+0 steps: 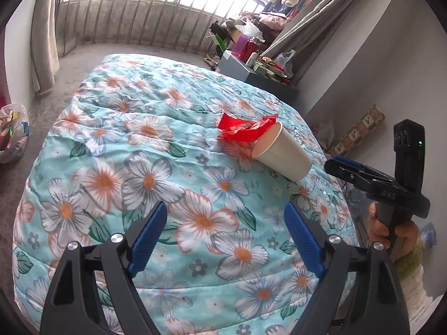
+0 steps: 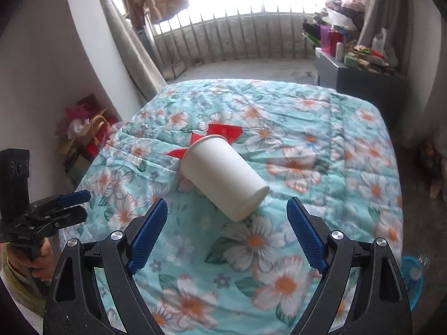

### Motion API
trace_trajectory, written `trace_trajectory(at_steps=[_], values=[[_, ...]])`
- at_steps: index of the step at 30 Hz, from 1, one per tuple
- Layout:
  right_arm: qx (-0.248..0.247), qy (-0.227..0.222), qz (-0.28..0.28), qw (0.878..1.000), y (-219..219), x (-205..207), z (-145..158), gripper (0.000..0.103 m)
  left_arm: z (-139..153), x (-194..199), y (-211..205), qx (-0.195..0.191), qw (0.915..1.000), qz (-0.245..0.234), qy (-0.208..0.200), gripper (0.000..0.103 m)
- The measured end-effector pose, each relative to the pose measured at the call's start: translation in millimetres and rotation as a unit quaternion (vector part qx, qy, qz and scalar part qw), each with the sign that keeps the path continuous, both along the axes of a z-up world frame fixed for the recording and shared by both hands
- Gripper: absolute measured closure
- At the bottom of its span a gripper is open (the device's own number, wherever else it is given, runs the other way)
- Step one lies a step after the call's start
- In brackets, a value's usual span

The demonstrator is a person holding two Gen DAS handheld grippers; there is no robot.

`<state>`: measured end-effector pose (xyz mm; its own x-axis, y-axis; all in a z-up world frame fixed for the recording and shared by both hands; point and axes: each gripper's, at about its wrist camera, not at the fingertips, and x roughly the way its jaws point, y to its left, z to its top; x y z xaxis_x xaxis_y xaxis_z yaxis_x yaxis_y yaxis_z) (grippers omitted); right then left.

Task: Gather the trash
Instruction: 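Grasp the white paper cup with the right tool and lift it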

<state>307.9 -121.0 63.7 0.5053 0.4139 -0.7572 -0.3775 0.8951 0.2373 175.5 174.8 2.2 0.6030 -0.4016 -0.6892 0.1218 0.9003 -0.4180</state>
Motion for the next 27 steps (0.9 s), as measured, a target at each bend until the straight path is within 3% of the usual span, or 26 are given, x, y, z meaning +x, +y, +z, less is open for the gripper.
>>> trace_trajectory(at_steps=[3,6,8,10,13,16,22,27], values=[[-0.016,-0.004,0.027,0.999,15.8,18.2,-7.4,0.020,0.5,4.7,9.2,-0.013,0.9999,0.009,-0.004,0.020],[-0.042,0.005,0.054,0.998,33.3,33.9,-21.5,0.021,2.6,16.2,13.4,-0.030,0.9995,0.008,-0.006,0.030],[-0.062,0.015,0.057,0.996,39.3,40.0,-30.2,0.032,3.4,26.7,13.9,-0.050,0.9987,0.004,-0.004,0.037],[-0.070,0.027,0.052,0.996,38.7,41.5,-34.5,0.035,2.2,37.5,13.0,-0.075,0.9972,0.000,0.007,0.043],[-0.047,0.047,0.038,0.997,26.6,34.1,-29.1,0.047,-5.0,56.8,12.1,-0.146,0.9885,-0.006,0.040,0.049],[-0.016,0.078,0.013,0.997,11.1,23.0,-25.8,0.051,-11.7,73.6,4.6,-0.195,0.9786,-0.011,0.064,0.050],[0.050,0.130,-0.043,0.989,-28.3,-17.0,-23.6,0.055,-26.1,94.9,-17.4,-0.233,0.9666,-0.015,0.107,0.051],[0.106,0.144,-0.092,0.980,-58.7,-57.4,-27.4,0.056,-48.8,112.7,-27.4,-0.269,0.9509,0.011,0.152,0.051]])
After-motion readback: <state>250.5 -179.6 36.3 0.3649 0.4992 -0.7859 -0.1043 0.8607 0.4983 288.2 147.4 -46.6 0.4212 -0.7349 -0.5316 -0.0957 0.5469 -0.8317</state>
